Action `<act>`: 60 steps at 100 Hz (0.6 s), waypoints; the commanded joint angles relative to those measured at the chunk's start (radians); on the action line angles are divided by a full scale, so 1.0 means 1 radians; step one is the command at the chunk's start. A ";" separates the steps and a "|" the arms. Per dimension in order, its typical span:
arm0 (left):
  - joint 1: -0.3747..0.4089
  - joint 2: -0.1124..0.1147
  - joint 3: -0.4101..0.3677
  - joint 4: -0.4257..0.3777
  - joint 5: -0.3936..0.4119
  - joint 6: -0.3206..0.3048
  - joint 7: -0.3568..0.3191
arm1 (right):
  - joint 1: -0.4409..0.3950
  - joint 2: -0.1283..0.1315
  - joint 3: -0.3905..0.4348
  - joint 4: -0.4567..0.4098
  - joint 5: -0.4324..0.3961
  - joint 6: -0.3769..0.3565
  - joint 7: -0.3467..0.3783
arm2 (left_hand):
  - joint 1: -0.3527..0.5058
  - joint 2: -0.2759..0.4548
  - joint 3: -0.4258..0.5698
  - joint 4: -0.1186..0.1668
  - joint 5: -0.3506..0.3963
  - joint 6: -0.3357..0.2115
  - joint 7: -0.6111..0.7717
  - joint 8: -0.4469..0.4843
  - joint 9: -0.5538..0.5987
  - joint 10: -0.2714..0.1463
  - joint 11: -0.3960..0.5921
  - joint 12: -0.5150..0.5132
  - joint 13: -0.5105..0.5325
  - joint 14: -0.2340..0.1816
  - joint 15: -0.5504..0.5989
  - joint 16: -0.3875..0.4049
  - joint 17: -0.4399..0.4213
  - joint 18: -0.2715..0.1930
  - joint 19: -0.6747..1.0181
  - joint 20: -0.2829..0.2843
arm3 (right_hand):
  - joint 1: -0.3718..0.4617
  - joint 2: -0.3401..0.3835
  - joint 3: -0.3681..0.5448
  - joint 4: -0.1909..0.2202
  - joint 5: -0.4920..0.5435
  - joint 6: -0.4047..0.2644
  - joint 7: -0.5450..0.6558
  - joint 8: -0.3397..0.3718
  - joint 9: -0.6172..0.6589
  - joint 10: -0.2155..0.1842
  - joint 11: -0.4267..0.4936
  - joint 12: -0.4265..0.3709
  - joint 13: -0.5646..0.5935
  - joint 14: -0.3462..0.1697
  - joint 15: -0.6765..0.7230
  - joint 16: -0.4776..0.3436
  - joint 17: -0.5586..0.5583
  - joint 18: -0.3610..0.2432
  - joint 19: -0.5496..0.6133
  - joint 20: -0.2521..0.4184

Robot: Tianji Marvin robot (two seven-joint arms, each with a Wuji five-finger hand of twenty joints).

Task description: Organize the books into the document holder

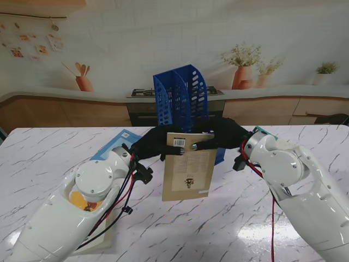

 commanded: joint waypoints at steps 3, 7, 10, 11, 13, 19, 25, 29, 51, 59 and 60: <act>-0.008 -0.005 0.002 -0.006 -0.004 -0.026 -0.006 | 0.004 0.007 -0.001 0.006 0.018 -0.015 0.031 | 0.151 0.106 0.151 0.022 0.047 -0.172 0.065 0.071 0.010 -0.045 0.025 0.018 0.051 -0.015 0.133 0.034 -0.015 -0.108 0.088 0.013 | 0.001 -0.026 0.009 0.062 0.037 -0.037 0.052 0.051 0.068 -0.035 0.056 0.055 0.064 -0.039 0.034 0.033 0.031 -0.096 0.033 0.053; -0.010 -0.007 0.004 -0.003 -0.006 -0.026 -0.003 | 0.009 0.011 -0.001 0.009 0.029 -0.019 0.053 | 0.151 0.107 0.151 0.022 0.047 -0.172 0.064 0.072 0.010 -0.046 0.025 0.019 0.052 -0.014 0.133 0.034 -0.015 -0.107 0.088 0.014 | 0.007 -0.026 0.012 0.061 0.045 -0.028 0.058 0.064 0.082 -0.031 0.066 0.075 0.111 -0.046 0.062 0.057 0.065 -0.101 0.087 0.101; -0.012 -0.007 0.004 -0.002 -0.006 -0.026 -0.002 | 0.011 0.013 -0.002 0.011 0.037 -0.019 0.063 | 0.150 0.106 0.151 0.022 0.047 -0.173 0.064 0.073 0.010 -0.047 0.025 0.019 0.052 -0.015 0.133 0.034 -0.015 -0.107 0.088 0.014 | 0.012 -0.026 0.014 0.061 0.054 -0.017 0.067 0.079 0.095 -0.028 0.082 0.094 0.140 -0.049 0.084 0.078 0.087 -0.105 0.123 0.147; -0.012 -0.007 0.004 -0.001 -0.005 -0.026 -0.001 | 0.012 0.013 -0.002 0.012 0.039 -0.019 0.065 | 0.150 0.106 0.151 0.022 0.047 -0.174 0.064 0.074 0.010 -0.047 0.025 0.019 0.052 -0.015 0.133 0.034 -0.015 -0.107 0.088 0.014 | 0.021 -0.026 0.016 0.061 0.063 -0.013 0.074 0.089 0.111 -0.029 0.098 0.108 0.168 -0.052 0.104 0.094 0.108 -0.109 0.148 0.178; -0.013 -0.007 0.005 -0.001 -0.004 -0.026 -0.001 | 0.013 0.014 -0.003 0.014 0.044 -0.021 0.068 | 0.150 0.107 0.151 0.022 0.047 -0.174 0.064 0.074 0.010 -0.047 0.025 0.019 0.052 -0.015 0.133 0.034 -0.015 -0.107 0.088 0.014 | 0.026 -0.027 0.017 0.061 0.068 -0.012 0.078 0.094 0.117 -0.031 0.107 0.117 0.180 -0.054 0.116 0.103 0.119 -0.111 0.161 0.195; -0.015 -0.007 0.005 0.002 -0.001 -0.025 -0.002 | 0.019 0.015 -0.006 0.023 0.062 -0.030 0.080 | 0.150 0.107 0.150 0.022 0.047 -0.175 0.063 0.076 0.009 -0.048 0.024 0.020 0.052 -0.016 0.133 0.034 -0.015 -0.107 0.088 0.014 | 0.063 -0.034 0.028 0.045 0.097 -0.020 0.112 0.122 0.152 -0.036 0.157 0.154 0.241 -0.067 0.174 0.144 0.187 -0.132 0.242 0.270; -0.018 -0.007 0.005 0.004 -0.002 -0.022 -0.002 | 0.023 0.018 -0.009 0.029 0.075 -0.036 0.092 | 0.151 0.106 0.151 0.023 0.048 -0.176 0.062 0.078 0.010 -0.047 0.024 0.020 0.052 -0.016 0.133 0.034 -0.015 -0.107 0.088 0.015 | 0.145 -0.054 0.009 -0.018 0.076 -0.060 0.274 0.049 0.183 -0.041 0.213 0.191 0.282 -0.076 0.239 0.189 0.255 -0.167 0.324 0.346; -0.019 -0.008 0.005 0.006 -0.003 -0.020 -0.002 | 0.026 0.018 -0.011 0.035 0.084 -0.046 0.096 | 0.150 0.107 0.150 0.023 0.048 -0.177 0.061 0.079 0.010 -0.048 0.024 0.020 0.051 -0.015 0.132 0.034 -0.015 -0.107 0.087 0.015 | 0.182 -0.065 0.015 -0.034 0.052 -0.096 0.401 -0.018 0.202 -0.049 0.242 0.204 0.303 -0.082 0.274 0.206 0.282 -0.181 0.360 0.366; -0.034 -0.009 0.014 0.023 0.001 -0.019 -0.002 | 0.040 0.023 -0.018 0.049 0.125 -0.086 0.121 | 0.150 0.108 0.149 0.023 0.049 -0.177 0.058 0.084 0.009 -0.049 0.022 0.022 0.051 -0.017 0.131 0.035 -0.015 -0.106 0.087 0.017 | 0.272 0.035 0.071 -0.057 0.122 -0.152 0.512 0.070 0.284 -0.046 0.412 0.361 0.377 -0.105 0.573 0.331 0.438 -0.266 0.619 0.463; -0.040 -0.012 0.019 0.032 -0.002 -0.021 0.002 | 0.042 0.027 -0.020 0.053 0.147 -0.101 0.140 | 0.150 0.108 0.148 0.024 0.049 -0.177 0.057 0.086 0.009 -0.049 0.021 0.022 0.051 -0.015 0.131 0.035 -0.015 -0.106 0.087 0.017 | 0.283 0.080 0.053 -0.054 0.116 -0.136 0.513 0.101 0.280 -0.037 0.460 0.370 0.401 -0.121 0.679 0.362 0.502 -0.291 0.714 0.490; -0.041 -0.012 0.020 0.034 -0.003 -0.021 0.003 | 0.042 0.027 -0.021 0.053 0.148 -0.101 0.140 | 0.150 0.108 0.148 0.024 0.049 -0.177 0.057 0.086 0.008 -0.048 0.020 0.021 0.050 -0.015 0.131 0.035 -0.017 -0.107 0.086 0.017 | 0.286 0.086 0.050 -0.054 0.116 -0.134 0.513 0.105 0.279 -0.036 0.465 0.368 0.408 -0.128 0.698 0.367 0.513 -0.295 0.728 0.492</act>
